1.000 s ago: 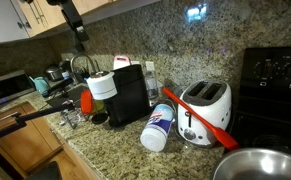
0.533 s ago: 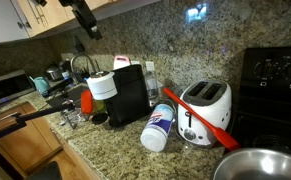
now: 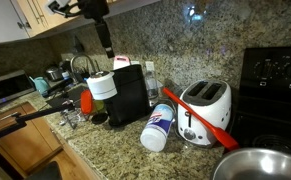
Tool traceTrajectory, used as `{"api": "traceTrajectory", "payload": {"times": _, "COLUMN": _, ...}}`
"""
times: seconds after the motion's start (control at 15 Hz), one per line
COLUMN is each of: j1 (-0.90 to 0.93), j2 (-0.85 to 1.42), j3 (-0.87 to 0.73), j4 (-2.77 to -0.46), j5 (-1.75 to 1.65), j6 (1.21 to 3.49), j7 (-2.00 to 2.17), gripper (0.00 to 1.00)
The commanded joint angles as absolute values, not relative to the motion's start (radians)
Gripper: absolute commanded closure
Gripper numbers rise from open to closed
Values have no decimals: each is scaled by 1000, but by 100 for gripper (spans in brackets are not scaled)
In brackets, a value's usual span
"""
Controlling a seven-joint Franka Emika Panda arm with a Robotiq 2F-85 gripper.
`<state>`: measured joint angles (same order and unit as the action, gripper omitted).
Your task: Use the orange spatula to stir the pan
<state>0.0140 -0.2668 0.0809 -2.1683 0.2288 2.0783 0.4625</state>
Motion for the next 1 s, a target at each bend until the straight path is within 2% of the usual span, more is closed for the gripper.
{"api": "traceTrajectory", "payload": {"times": 0.0, "j1": -17, "j2": -240, "j3": 44, "j4": -2204, "j5": 297, "j6": 2070, "j7": 535, "gripper": 0}}
{"api": "traceTrajectory", "payload": {"times": 0.93, "j1": -85, "j2": -183, "j3": 44, "j4": -2370, "j5": 173, "j6": 2296, "j7": 1260, "gripper": 0}}
